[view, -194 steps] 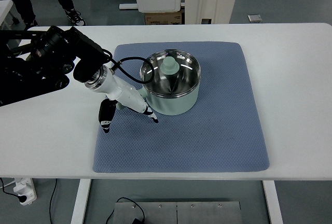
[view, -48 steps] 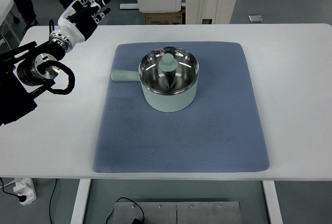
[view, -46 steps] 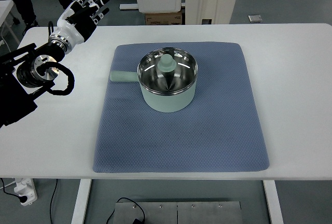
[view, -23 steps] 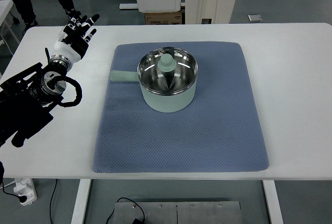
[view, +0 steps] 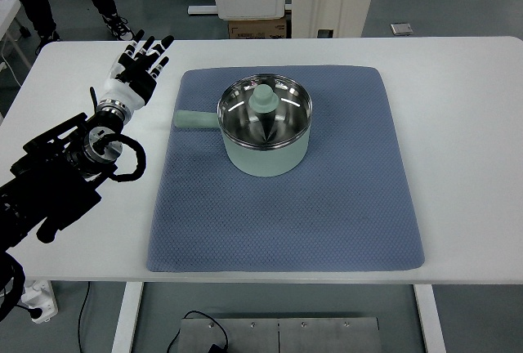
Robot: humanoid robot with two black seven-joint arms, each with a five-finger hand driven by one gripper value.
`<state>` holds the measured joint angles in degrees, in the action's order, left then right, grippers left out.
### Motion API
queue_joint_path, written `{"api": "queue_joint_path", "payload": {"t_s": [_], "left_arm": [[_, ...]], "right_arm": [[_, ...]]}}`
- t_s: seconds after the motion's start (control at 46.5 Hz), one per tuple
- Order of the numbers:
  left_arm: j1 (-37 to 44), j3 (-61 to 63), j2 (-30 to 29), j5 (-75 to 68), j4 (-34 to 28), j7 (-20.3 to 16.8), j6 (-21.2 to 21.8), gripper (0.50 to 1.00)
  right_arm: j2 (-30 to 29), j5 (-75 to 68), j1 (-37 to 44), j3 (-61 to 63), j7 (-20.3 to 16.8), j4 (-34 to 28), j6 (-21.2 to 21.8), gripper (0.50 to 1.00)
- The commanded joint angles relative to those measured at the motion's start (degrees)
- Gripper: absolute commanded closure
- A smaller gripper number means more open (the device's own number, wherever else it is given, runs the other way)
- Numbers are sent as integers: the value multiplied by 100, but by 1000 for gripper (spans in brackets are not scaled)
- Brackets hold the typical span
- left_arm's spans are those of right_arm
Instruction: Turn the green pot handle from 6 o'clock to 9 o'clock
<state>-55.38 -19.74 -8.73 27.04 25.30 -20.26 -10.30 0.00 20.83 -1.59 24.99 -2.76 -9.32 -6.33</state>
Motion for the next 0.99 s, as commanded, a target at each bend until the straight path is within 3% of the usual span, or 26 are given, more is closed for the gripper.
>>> {"api": "queue_joint_path", "payload": {"t_s": [0.0,0.215,0.968], "left_arm": [[1,-38,56,-119,1,-83,-87,500],[107,-399,117,-559,1,-232,-236,500],[362,-566,126,-876,1,-241,-324,500]], "right_arm": [[0,0,1,-3,4,0,0,500],[0,0,282,5,21,-9,35,500],[0,0,273,5,21,9,26,500]]}}
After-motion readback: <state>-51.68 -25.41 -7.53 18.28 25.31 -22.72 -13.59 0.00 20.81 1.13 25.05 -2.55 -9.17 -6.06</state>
